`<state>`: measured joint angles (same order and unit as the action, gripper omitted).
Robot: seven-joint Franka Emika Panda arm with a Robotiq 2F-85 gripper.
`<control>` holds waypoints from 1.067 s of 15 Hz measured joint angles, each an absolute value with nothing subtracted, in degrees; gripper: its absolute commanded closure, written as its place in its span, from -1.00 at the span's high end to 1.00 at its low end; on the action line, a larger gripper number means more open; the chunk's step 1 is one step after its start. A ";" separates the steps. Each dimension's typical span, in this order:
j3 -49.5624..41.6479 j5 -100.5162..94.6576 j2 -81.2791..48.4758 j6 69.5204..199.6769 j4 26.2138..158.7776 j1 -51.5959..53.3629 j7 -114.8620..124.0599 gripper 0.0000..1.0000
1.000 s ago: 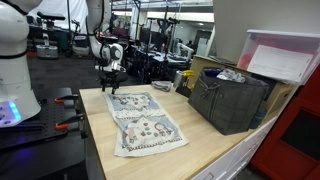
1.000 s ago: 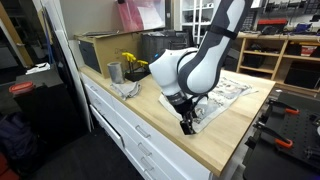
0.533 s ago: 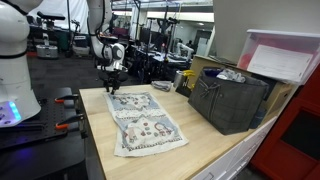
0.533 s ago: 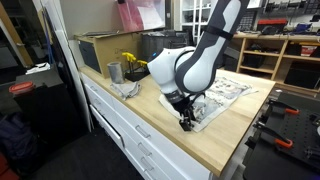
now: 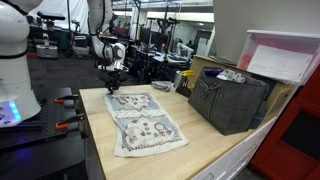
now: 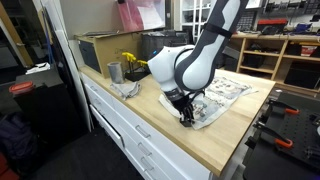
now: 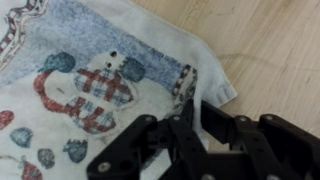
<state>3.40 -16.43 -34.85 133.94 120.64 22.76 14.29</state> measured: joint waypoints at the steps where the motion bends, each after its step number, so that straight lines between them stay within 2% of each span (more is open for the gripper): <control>1: 3.37 -16.10 -34.66 133.95 120.66 22.51 14.94 -0.94; 8: -1.44 -15.88 -27.43 132.86 120.84 17.13 16.05 -0.94; 16: -6.95 -22.60 -22.32 124.40 116.95 10.01 16.05 -0.94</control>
<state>-6.95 -22.60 -22.32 124.40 116.95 10.01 16.05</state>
